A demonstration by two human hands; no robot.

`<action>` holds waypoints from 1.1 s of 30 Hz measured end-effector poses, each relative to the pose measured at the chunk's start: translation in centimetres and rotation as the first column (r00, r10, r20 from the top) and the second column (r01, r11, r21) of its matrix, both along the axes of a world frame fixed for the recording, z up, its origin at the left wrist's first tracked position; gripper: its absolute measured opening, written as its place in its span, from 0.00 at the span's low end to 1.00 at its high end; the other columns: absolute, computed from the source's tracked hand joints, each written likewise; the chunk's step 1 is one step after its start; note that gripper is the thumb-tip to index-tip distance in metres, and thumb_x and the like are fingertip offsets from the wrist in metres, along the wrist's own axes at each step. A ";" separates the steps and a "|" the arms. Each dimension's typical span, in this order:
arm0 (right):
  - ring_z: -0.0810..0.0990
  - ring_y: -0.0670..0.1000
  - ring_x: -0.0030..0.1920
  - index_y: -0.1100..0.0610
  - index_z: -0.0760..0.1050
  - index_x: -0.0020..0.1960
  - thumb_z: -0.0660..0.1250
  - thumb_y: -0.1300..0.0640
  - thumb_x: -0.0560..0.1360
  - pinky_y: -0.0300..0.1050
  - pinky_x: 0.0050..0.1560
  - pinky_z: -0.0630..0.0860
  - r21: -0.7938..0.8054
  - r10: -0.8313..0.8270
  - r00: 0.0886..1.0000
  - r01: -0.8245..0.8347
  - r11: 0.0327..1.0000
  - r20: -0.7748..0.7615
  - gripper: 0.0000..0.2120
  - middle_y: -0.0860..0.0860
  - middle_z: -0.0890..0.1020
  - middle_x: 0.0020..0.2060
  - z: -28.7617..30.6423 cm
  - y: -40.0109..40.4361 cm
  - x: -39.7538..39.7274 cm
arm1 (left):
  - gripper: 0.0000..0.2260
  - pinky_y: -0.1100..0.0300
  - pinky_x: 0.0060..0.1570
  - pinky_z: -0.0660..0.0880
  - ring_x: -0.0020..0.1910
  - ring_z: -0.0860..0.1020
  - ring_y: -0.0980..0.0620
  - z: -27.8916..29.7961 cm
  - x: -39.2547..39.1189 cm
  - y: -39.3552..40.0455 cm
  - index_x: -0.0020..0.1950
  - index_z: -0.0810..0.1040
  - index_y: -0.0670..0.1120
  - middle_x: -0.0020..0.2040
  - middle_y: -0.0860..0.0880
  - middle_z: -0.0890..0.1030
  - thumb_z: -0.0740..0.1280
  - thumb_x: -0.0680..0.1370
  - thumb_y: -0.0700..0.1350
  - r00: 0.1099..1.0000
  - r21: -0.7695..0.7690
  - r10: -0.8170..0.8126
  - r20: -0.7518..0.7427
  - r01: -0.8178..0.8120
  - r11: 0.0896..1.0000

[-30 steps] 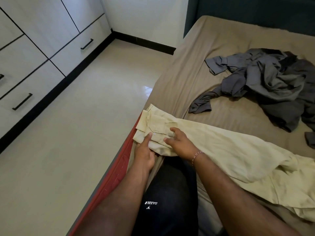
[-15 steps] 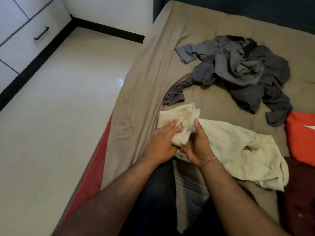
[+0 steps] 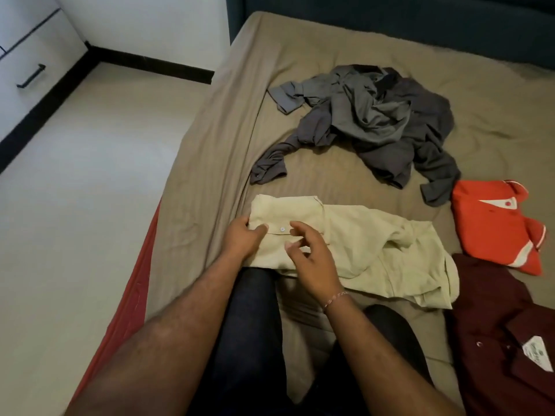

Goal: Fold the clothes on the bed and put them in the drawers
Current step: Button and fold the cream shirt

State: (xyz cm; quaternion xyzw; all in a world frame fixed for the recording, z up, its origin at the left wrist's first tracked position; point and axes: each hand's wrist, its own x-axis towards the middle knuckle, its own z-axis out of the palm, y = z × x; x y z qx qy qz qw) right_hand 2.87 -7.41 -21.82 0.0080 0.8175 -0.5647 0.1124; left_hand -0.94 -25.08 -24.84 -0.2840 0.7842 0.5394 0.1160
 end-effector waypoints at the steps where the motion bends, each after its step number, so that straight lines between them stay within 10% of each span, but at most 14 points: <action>1: 0.75 0.40 0.61 0.44 0.72 0.71 0.69 0.55 0.80 0.28 0.58 0.71 0.016 0.016 0.999 -0.017 1.000 0.038 0.21 0.43 0.75 0.66 0.0 0.0 -0.4 | 0.12 0.50 0.50 0.83 0.49 0.85 0.46 0.9 -0.2 0.4 0.60 0.82 0.46 0.50 0.48 0.86 0.73 0.77 0.46 0.998 0.018 -0.032 -0.051 0.033 0.999; 5: 0.65 0.47 0.76 0.50 0.63 0.81 0.65 0.50 0.83 0.49 0.79 0.61 -0.037 -0.039 0.977 0.047 0.998 0.211 0.28 0.47 0.66 0.77 0.1 0.4 -2.4 | 0.09 0.48 0.49 0.81 0.48 0.84 0.44 4.3 -1.3 2.7 0.55 0.80 0.47 0.49 0.46 0.85 0.74 0.76 0.42 0.962 0.047 -0.188 -0.196 0.201 0.978; 13: 0.80 0.53 0.68 0.52 0.73 0.75 0.59 0.43 0.85 0.54 0.70 0.75 -0.714 0.158 0.844 0.316 0.625 0.512 0.22 0.54 0.81 0.67 4.0 -4.0 -2.6 | 0.12 0.55 0.40 0.78 0.40 0.82 0.51 9.6 -1.4 2.0 0.49 0.77 0.49 0.45 0.47 0.84 0.75 0.68 0.46 0.964 0.028 0.008 -0.267 -0.001 1.000; 24: 0.82 0.57 0.64 0.54 0.78 0.69 0.57 0.42 0.85 0.56 0.66 0.78 -0.591 -0.272 0.727 0.677 0.438 0.631 0.22 0.57 0.85 0.61 1.7 6.1 -1.6 | 0.14 0.70 0.38 0.68 0.42 0.77 0.65 6.1 -1.7 16.0 0.51 0.73 0.57 0.47 0.61 0.80 0.76 0.72 0.52 0.934 -0.043 -0.268 -0.236 0.265 0.963; 30: 0.82 0.62 0.53 0.62 0.81 0.59 0.62 0.52 0.79 0.59 0.58 0.78 -0.297 -0.529 0.636 0.752 0.589 0.563 0.17 0.61 0.84 0.51 -0.1 13.3 -1.7 | 0.14 0.54 0.60 0.76 0.55 0.81 0.48 4.3 -0.8 20.0 0.62 0.79 0.47 0.55 0.48 0.82 0.73 0.77 0.45 0.897 0.116 -0.414 -0.157 0.433 0.894; 33: 0.78 0.54 0.51 0.60 0.77 0.60 0.68 0.54 0.74 0.47 0.53 0.73 0.104 -0.647 0.747 0.639 0.762 0.153 0.16 0.51 0.81 0.48 -0.4 14.5 -1.2 | 0.15 0.58 0.58 0.71 0.56 0.74 0.53 2.8 0.2 16.0 0.61 0.79 0.49 0.58 0.52 0.76 0.73 0.75 0.44 0.924 -0.166 -0.203 -0.323 0.156 0.974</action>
